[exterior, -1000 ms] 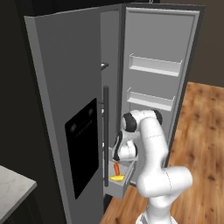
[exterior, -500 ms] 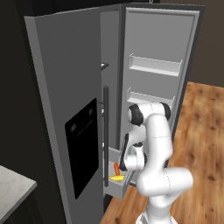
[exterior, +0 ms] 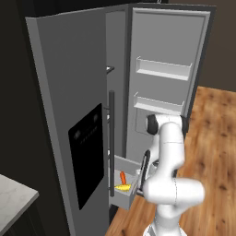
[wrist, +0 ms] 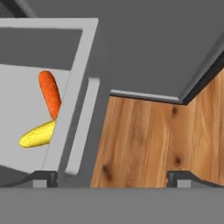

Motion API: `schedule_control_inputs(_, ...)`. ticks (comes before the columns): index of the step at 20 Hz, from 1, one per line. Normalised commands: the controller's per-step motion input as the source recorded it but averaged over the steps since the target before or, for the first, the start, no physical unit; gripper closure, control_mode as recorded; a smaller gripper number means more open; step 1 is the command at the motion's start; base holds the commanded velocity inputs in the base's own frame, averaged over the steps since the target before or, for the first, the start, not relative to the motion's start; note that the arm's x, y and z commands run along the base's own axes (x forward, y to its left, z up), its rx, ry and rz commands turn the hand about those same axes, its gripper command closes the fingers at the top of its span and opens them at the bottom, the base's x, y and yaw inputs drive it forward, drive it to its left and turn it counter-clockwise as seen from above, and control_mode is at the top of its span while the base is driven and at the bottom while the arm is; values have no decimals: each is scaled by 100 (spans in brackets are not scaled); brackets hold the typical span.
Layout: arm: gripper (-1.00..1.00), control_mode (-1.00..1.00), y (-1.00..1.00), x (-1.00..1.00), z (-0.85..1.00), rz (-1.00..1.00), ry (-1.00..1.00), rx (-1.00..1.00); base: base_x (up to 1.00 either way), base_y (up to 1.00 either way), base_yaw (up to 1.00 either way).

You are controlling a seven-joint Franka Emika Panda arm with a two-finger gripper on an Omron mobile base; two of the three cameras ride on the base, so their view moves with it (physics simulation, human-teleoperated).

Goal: Place the carrot and corn inside the fridge drawer. Close the drawer after placing the vegetables.

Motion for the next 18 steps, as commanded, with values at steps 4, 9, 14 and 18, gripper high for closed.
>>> schedule_control_inputs(4, -100, -100, -9, 55, -54, 0, -23, 12, 0, 0, 0)
schedule_control_inputs(9, -100, -100, -1, 57, -71, 0, -18, 15, 0, 0, 0)
schedule_control_inputs(14, -100, -100, 10, 80, -71, 0, -17, 17, 0, 0, 0)
schedule_control_inputs(18, -100, -100, 19, 79, -54, 0, -16, 19, 0, 0, 0)
